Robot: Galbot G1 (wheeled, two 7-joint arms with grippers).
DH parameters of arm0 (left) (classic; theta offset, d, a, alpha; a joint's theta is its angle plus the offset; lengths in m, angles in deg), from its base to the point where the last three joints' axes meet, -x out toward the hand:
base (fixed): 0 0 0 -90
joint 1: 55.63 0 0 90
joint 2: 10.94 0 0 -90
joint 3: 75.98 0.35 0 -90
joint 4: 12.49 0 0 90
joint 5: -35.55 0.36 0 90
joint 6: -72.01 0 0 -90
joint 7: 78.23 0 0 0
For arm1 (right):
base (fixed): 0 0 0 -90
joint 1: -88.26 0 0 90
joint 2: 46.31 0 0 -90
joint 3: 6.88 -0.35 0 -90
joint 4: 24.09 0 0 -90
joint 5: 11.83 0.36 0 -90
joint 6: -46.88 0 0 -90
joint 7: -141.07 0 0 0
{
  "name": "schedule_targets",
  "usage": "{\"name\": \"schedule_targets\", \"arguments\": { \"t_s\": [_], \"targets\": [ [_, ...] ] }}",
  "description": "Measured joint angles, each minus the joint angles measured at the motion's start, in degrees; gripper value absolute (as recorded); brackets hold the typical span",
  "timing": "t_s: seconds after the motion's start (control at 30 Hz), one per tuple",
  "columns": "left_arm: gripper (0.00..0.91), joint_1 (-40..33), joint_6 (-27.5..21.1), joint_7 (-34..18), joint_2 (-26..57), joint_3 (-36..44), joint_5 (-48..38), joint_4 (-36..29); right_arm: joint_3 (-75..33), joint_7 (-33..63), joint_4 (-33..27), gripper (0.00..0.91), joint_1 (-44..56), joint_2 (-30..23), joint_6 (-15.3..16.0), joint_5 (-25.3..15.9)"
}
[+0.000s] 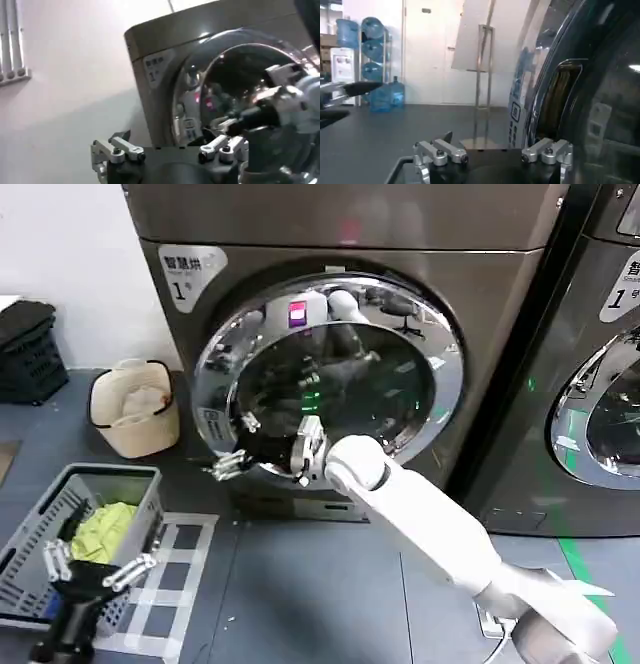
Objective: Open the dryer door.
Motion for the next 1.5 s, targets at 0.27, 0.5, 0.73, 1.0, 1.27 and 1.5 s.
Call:
{"name": "schedule_targets", "arguments": {
  "t_s": [0.27,0.5,0.73,1.0,1.27,1.5],
  "targets": [
    [0.907,-4.4,-5.3,-0.1,1.8,-2.7,-3.5,1.3,0.7,-1.1,4.3,0.907,0.6,3.8,0.5,2.5],
    [0.907,-9.1,-7.2,0.5,3.5,-2.8,-3.5,2.6,0.9,-2.7,8.0,0.907,1.4,6.9,0.5,3.6],
    [0.907,-12.1,-8.5,1.8,5.4,-2.5,-4.5,3.9,0.7,-4.2,10.5,0.907,2.4,9.0,0.4,3.9],
    [0.907,-15.6,-10.5,1.8,8.5,-0.9,-5.0,6.0,-0.1,-6.3,13.1,0.907,3.7,11.0,0.3,3.9],
    [0.907,-19.6,-11.9,2.1,11.0,1.5,-5.0,8.4,-1.0,-8.4,16.0,0.907,5.2,13.4,-0.6,3.9],
    [0.907,-21.9,-12.1,2.2,13.2,2.4,-6.1,10.2,-2.5,-11.9,18.5,0.907,7.0,16.1,-2.3,4.0]
  ]
}}
